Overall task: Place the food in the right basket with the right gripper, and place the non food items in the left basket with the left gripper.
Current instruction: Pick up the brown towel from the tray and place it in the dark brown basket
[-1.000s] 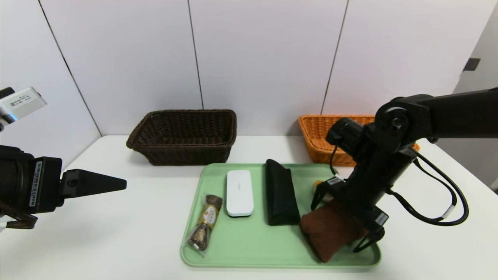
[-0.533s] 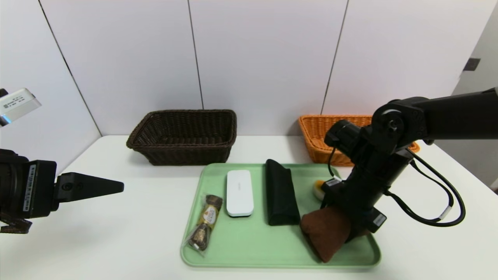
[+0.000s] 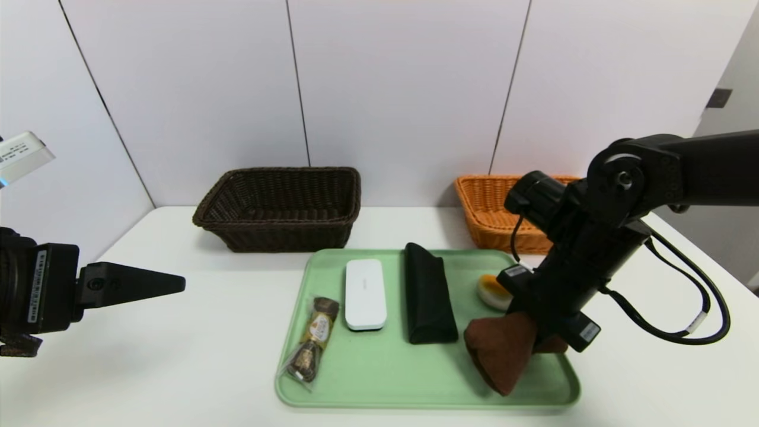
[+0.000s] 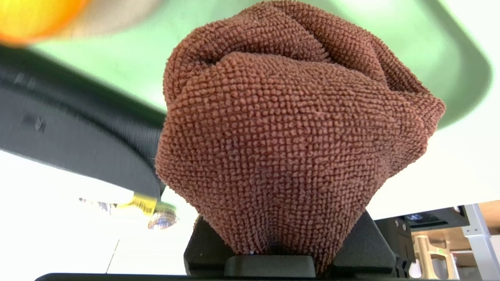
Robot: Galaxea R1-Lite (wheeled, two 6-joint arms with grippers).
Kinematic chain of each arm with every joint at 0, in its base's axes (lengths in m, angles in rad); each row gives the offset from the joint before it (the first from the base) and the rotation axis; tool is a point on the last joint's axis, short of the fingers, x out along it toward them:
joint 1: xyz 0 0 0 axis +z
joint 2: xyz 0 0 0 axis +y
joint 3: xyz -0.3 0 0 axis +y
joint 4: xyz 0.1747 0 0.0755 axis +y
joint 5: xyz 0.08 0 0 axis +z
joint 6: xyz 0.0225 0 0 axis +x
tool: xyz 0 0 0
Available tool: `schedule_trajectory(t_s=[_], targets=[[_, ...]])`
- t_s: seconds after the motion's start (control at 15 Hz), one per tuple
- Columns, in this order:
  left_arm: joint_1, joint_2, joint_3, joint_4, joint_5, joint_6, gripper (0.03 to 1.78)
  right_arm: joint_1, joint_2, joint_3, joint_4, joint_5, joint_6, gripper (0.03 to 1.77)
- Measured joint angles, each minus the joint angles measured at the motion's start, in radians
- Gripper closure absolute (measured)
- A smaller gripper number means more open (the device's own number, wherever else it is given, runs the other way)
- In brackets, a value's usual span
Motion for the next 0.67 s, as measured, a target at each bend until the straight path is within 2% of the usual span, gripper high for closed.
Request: schedule_trajectory(t_s=[0.27,0.47,0.6,0.67], targets=[[0.001,-0.009,-0.002,-0.002,0.002,0.000,0.12,0.007,-0.125,-0.040,0.060,0.000,0.001,1.40],[0.000,-0.013,-0.002,-0.004,0.001,-0.002,0.12,0.010,-0.212,-0.252,0.072,-0.006,-0.022,1.40],[0.000,-0.016,0.002,-0.002,0.001,0.000,0.12,0.034,-0.236,-0.409,0.029,-0.035,-0.103,1.40],[0.000,-0.018,0.002,-0.002,0.001,0.001,0.12,0.073,-0.241,-0.446,-0.027,-0.074,-0.170,1.40]])
